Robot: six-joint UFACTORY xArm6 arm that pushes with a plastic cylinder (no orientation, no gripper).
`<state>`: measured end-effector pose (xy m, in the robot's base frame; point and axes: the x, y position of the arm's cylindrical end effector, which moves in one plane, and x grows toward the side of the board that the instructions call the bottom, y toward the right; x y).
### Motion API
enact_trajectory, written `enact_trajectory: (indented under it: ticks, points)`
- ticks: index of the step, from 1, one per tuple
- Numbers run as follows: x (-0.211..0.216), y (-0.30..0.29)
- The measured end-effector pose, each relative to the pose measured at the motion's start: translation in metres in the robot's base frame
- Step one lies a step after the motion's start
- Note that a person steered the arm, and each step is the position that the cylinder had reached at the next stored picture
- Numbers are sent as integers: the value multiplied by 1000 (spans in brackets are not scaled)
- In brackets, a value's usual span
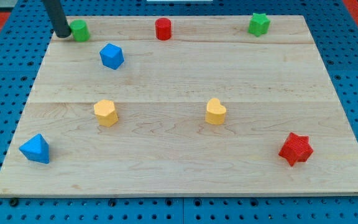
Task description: Move the blue cube to the bottom left of the red circle
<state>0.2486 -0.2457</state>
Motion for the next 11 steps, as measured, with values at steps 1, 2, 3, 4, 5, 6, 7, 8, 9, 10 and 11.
enact_trajectory:
  ticks: [1, 2, 3, 4, 5, 6, 7, 8, 9, 10, 11]
  points:
    - [-5, 13]
    - [39, 0]
    - [71, 11]
    - [71, 44]
    - [71, 42]
    - [71, 40]
    - [71, 40]
    - [71, 64]
    - [63, 114]
    - [61, 128]
    - [95, 125]
